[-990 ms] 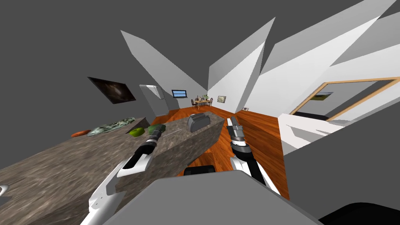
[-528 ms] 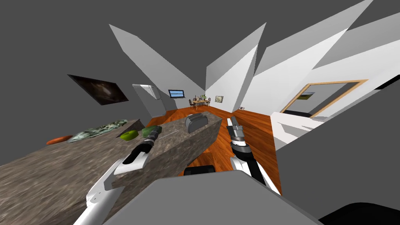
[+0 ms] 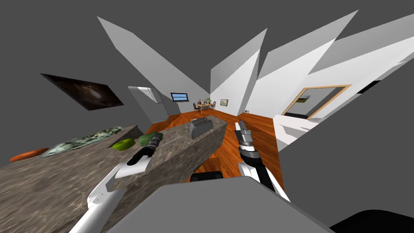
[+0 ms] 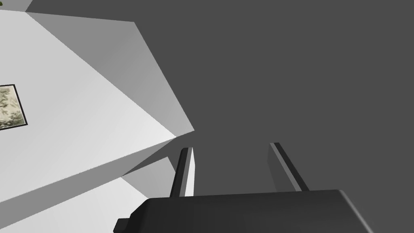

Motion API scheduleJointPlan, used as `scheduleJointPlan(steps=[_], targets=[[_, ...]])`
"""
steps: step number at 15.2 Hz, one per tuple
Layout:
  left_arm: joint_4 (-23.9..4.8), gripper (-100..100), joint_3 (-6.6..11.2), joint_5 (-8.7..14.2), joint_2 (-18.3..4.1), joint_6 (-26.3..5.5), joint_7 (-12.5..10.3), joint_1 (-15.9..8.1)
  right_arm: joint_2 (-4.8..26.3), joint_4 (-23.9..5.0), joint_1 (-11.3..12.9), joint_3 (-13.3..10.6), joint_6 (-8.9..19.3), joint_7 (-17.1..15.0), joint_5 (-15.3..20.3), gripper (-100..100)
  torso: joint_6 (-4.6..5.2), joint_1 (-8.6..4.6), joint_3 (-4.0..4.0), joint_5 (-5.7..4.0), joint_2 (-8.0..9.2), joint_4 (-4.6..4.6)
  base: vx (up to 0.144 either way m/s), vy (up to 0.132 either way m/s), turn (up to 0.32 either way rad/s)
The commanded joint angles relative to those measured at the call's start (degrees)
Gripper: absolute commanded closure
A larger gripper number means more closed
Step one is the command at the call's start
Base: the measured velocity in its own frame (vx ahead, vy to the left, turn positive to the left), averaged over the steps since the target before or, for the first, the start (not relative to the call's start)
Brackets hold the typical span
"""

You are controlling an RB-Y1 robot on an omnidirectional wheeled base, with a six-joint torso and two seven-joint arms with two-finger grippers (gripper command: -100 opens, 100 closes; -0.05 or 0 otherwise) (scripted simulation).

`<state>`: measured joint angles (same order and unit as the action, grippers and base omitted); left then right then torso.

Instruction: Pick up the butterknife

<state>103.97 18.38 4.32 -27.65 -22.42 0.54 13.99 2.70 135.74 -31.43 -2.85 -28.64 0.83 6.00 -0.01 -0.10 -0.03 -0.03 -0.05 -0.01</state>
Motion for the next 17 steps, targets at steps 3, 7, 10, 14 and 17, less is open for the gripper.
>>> scheduleJointPlan(steps=[3,7,10,14,17], targets=[[-2.23,-100,1.58,0.05,-1.28,-4.89,-0.50,-1.48,0.00,0.00,0.00,0.00,0.00,0.00,0.00,0,-0.01,0.05,0.02,0.01,0.04,0.01,0.006,-0.011,-0.031],[-4.65,-100,2.96,0.21,-2.48,-9.12,-0.94,-2.72,0.00,0.00,0.00,0.00,0.00,0.00,0.00,0,-0.01,0.02,0.01,0.01,0.01,0.00,0.014,-0.021,-0.096],[-4.65,-100,2.96,0.21,-2.48,-12.10,-0.94,-2.72,0.00,0.00,0.00,0.00,0.00,0.00,0.00,0,0.00,-0.01,0.00,0.00,-0.01,0.00,0.016,-0.021,-0.081],[-7.06,-100,4.34,0.38,-3.66,-16.77,-1.38,-3.96,0.00,0.00,0.00,0.00,0.00,0.00,0.00,0,0.00,0.00,0.00,0.00,-0.01,0.00,0.016,-0.019,-0.093],[-9.47,-100,5.72,0.54,-4.79,-20.89,-1.82,-5.19,0.00,0.00,0.00,0.00,0.00,0.00,0.00,0,0.03,0.00,-0.02,0.00,-0.04,-0.01,0.022,-0.021,-0.130]])
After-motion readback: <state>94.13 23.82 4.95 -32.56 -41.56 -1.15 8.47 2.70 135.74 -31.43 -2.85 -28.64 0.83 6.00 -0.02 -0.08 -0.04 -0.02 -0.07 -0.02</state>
